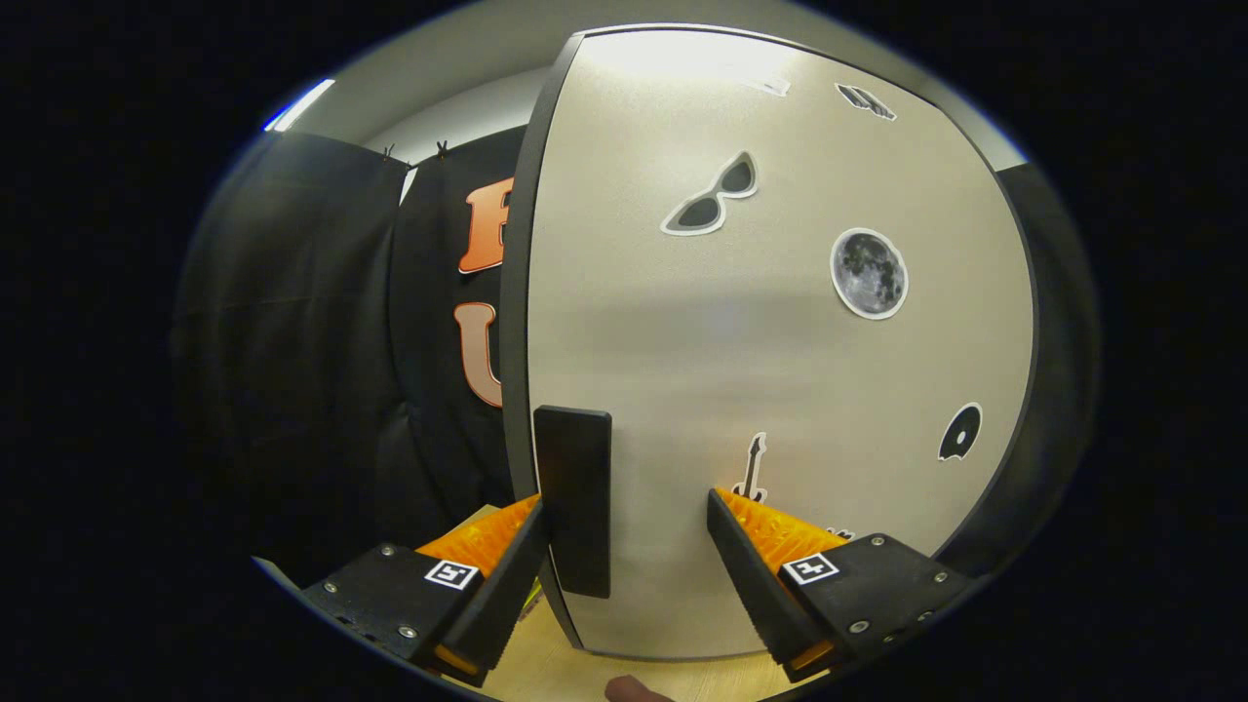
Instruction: Open the shoe cabinet door, grab the shoes and put them into the shoe cabinet, then close the shoe cabinet door.
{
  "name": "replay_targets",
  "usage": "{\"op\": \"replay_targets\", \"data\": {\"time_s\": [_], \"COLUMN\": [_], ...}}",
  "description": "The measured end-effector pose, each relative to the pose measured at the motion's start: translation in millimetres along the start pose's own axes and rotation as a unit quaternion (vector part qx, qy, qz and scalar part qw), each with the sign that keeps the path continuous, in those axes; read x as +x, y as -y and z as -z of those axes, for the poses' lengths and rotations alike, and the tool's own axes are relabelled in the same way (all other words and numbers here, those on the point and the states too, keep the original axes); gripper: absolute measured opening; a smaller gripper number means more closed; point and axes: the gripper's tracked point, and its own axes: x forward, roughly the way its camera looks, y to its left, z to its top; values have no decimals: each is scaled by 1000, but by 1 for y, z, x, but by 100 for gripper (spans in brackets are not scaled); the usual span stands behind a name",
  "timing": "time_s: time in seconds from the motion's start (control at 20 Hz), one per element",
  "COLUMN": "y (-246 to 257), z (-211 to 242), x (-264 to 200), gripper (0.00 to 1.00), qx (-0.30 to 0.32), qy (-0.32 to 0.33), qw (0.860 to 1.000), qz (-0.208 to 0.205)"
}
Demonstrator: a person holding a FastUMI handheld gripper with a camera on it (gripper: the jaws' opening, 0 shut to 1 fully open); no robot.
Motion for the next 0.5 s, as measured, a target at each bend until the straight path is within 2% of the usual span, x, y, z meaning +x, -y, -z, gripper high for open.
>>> {"op": "replay_targets", "data": {"time_s": [0.2,0.5], "y": [-7,-9], "z": [-6,-18], "x": [-7,-60], "gripper": [98,98], "qx": [20,20], "qy": [-2,19], "qw": [1000,1000], "qz": [-11,-2]}}
